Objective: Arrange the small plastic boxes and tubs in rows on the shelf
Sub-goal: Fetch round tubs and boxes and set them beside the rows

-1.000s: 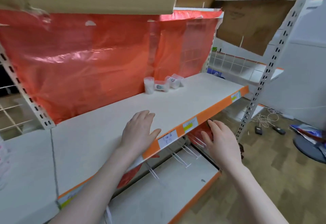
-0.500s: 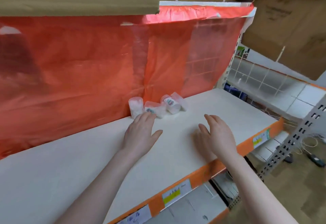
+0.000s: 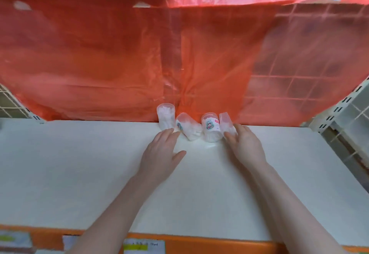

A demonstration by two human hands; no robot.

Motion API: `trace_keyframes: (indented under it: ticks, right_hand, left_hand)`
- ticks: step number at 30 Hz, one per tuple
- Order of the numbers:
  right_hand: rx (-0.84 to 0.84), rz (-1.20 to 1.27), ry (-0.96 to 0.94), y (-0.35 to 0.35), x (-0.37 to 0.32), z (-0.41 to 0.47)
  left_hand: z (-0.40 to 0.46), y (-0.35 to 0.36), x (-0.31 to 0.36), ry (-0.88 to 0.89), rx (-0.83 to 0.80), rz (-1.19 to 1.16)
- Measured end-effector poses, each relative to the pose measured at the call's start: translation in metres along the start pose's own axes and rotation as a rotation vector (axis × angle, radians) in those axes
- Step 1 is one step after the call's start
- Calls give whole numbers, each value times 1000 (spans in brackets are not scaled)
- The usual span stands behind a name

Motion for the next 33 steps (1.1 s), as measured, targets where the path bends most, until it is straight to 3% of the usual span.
trace_keyframes:
  ticks: [16, 24, 33]
  right_hand:
    - [-79, 354, 275, -2, -14, 18]
    - [-19, 133, 260, -10, 3, -3]
    - [-7, -94, 70, -8, 14, -37]
  left_hand:
    - [29, -26, -26, -155, 86, -72]
    - [80, -29, -30, -170, 29, -81]
    - [91, -21, -28, -159, -29, 16]
Point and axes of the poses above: each hand's wrist, its own z-axis towards the middle knuckle, its own y-axis out of the palm, x = y × z, the point moved 1 cm from there along z, towards the middle knuckle, and after that the axes turned 9 degrees about z, right-handed, at the moved point
